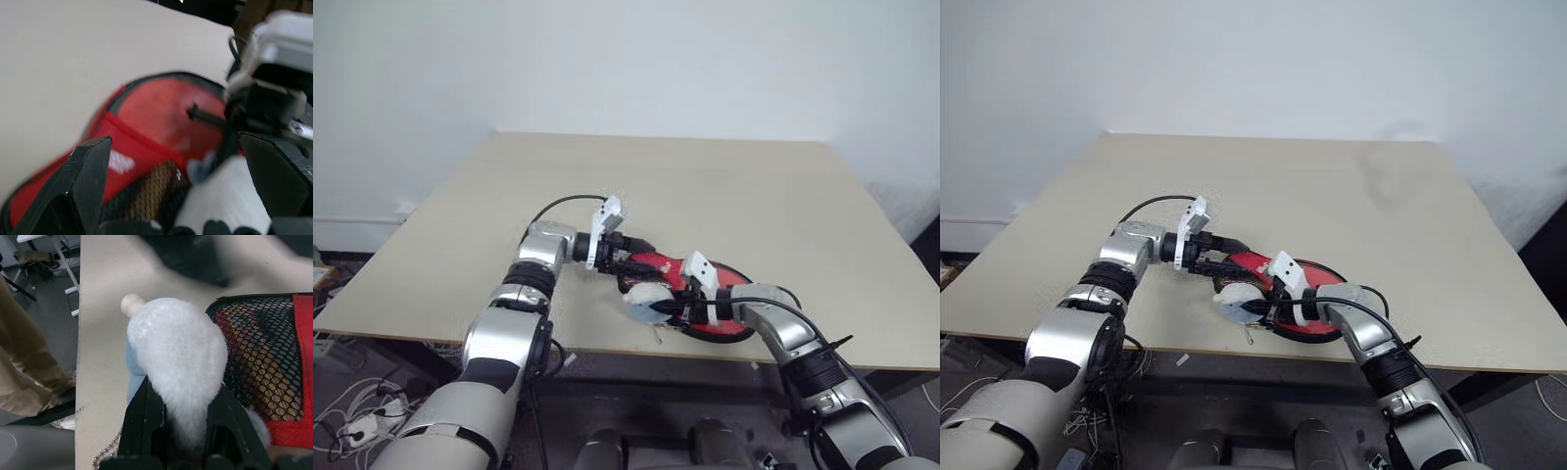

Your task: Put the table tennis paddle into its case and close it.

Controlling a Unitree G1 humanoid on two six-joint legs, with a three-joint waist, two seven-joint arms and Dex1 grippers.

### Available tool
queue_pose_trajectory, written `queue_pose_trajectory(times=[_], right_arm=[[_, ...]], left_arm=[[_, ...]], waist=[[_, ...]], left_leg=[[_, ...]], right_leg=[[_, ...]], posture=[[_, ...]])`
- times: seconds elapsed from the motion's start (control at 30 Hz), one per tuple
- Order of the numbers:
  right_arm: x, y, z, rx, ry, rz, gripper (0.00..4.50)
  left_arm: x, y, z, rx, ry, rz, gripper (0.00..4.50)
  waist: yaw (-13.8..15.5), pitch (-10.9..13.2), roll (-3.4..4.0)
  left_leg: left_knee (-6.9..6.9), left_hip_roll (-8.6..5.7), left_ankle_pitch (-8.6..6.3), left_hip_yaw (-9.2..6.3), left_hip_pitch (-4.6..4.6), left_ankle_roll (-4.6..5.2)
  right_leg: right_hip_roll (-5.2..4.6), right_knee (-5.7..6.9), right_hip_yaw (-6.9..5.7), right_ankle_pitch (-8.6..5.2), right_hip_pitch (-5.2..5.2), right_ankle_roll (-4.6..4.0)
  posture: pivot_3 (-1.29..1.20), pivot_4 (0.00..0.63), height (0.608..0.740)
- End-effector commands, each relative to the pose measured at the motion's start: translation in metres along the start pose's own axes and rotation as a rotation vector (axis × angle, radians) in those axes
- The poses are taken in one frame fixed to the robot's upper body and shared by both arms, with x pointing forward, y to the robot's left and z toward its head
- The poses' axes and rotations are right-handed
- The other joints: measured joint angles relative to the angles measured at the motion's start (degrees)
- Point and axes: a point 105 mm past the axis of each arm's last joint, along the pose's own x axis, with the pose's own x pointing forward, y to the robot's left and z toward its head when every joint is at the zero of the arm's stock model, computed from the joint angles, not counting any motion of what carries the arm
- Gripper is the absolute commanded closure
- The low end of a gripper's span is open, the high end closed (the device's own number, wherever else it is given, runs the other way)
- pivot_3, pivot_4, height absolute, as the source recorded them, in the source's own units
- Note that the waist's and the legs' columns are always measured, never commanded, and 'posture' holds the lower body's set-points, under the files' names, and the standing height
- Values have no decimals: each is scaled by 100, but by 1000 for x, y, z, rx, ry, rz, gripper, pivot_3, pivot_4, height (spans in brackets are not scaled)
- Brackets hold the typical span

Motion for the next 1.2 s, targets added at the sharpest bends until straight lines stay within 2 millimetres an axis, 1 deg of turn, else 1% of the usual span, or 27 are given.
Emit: queue_pose_trajectory(times=[0.03,0.07,0.13,0.2,0.23,0.27,0.33,0.43,0.57,0.7,0.8,1.0,1.07,1.2], right_arm=[[-8,-13,6,-6,-14,-61,3984],[-8,-13,6,-3,-13,-63,3984],[-8,-14,5,0,-12,-68,3404],[-9,-15,4,0,-11,-74,2971],[-9,-17,4,-4,-6,-84,2602],[-9,-18,3,-8,-3,-91,2374],[-9,-19,3,-11,-1,-94,1745],[-10,-19,2,-11,-1,-95,1745],[-11,-20,1,-16,4,-104,1745],[-12,-20,1,-17,3,-105,1745],[-12,-19,1,-20,2,-102,1699],[-14,-17,0,-21,2,-96,1699],[-16,-16,-1,-21,7,-95,1699],[-28,-11,-4,-24,31,-69,1699]], left_arm=[[-1,-6,11,57,2,-35,102],[0,-7,10,55,3,-43,102],[1,-12,8,52,10,-72,0],[2,-15,6,53,19,-91,0],[2,-17,6,53,22,-100,0],[3,-19,5,53,24,-106,0],[3,-22,5,59,32,-119,0],[4,-25,1,68,56,-130,0],[3,-26,-15,128,159,-133,0],[1,-22,-27,201,254,-118,0],[2,-18,-30,220,276,-95,490],[6,-12,-30,230,272,-54,2140],[8,-12,-29,222,259,-53,2610],[11,-13,-30,216,255,-63,3571]], waist=[[3,0,0],[3,0,0],[1,0,0],[-2,0,1],[-2,0,1],[-2,0,1],[0,1,2],[1,1,2],[2,1,3],[15,2,3],[18,2,3],[36,1,4],[42,1,4],[111,1,5]], left_leg=[[0,0,0,0,0,0],[0,0,-1,0,0,-1],[0,0,-1,0,-1,-2],[-1,0,-2,0,1,-4],[-2,0,-2,0,1,-3],[-2,0,-2,0,2,-3],[-3,1,-2,0,1,-3],[-4,0,-2,1,1,-3],[-4,0,-2,1,0,-3],[-6,0,-2,2,0,-3],[-5,-1,-4,2,-1,-7],[-5,-1,-10,2,-1,-17],[-5,-1,-10,3,-2,-16],[-4,-2,-10,3,-3,-16]], right_leg=[[0,0,0,0,0,0],[0,0,0,0,0,0],[0,0,0,0,-1,0],[0,0,0,-1,0,-1],[0,0,1,-1,-1,-1],[0,1,1,-1,-1,-1],[0,0,0,-1,-1,-1],[0,0,2,-3,-2,-5],[0,-1,3,-7,-2,-12],[0,-1,3,-7,-5,-13],[0,-2,4,-8,-4,-13],[0,-2,3,-8,-4,-13],[0,-2,4,-8,-4,-13],[-1,-4,4,-8,-3,-13]], posture=[[0,0,740],[0,0,740],[0,0,740],[0,0,740],[0,0,740],[0,0,740],[0,0,740],[0,0,740],[0,0,740],[0,0,740],[0,0,740],[0,0,740],[0,0,740],[0,0,740]])
